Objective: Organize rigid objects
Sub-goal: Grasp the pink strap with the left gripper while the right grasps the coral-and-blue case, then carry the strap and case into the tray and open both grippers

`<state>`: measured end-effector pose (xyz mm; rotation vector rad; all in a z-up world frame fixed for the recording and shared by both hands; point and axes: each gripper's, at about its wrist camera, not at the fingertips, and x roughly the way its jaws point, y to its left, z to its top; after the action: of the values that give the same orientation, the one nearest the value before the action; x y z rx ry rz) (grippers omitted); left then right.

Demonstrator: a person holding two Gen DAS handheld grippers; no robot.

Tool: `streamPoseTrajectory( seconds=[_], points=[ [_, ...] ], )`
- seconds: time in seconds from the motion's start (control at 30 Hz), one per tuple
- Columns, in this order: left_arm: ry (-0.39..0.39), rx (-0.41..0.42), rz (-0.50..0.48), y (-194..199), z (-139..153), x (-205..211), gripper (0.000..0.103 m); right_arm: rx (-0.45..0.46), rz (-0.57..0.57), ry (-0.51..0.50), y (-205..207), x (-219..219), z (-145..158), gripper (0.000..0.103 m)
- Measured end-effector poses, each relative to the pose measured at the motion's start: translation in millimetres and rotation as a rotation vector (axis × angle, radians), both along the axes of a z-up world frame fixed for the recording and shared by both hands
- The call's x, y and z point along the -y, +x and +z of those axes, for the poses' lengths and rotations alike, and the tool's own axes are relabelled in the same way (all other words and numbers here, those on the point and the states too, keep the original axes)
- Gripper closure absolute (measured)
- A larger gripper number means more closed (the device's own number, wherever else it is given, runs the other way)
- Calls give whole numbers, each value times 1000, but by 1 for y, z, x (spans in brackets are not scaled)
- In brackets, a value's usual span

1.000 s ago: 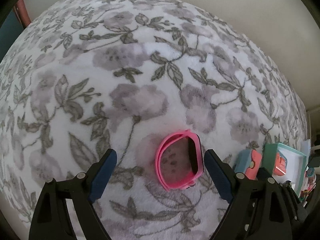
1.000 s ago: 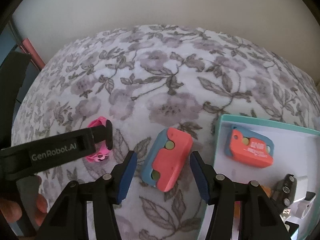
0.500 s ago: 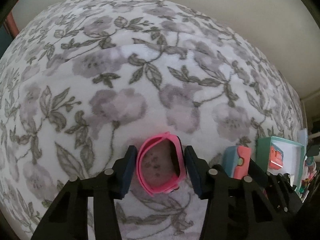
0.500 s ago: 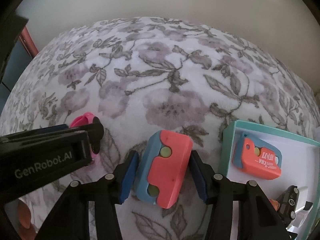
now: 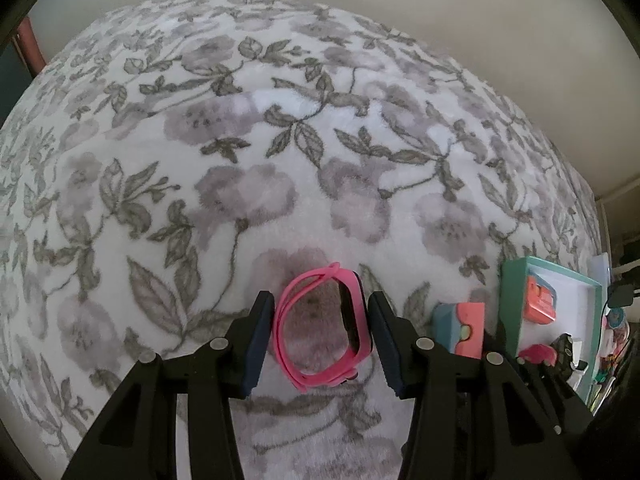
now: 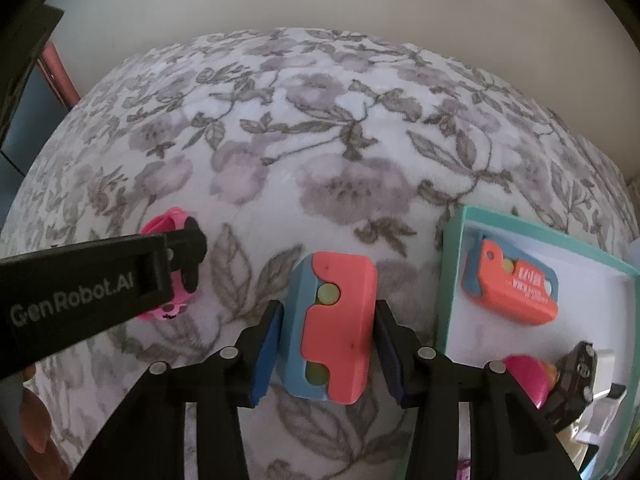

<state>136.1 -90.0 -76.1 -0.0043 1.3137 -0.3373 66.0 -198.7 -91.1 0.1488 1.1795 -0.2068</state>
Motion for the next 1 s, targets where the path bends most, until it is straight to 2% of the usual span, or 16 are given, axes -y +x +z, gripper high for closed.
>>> streamPoseTrajectory(
  seconds=[0.33,0.53,0.83,1.0],
  points=[
    [-39,121,-39,-26,55,4,53,71,-40,69,-28,1,35,55],
    [-80,183,-78,-46,84,16,53,110,-87,61,-55,15,61,55],
    [-89,224,-155,-75,99,41,53,153,-173,75,-98,43,87,55],
    [-104,209,-207,-93,98,56,53,155,-231,59,-119,60,94,55]
  ],
)
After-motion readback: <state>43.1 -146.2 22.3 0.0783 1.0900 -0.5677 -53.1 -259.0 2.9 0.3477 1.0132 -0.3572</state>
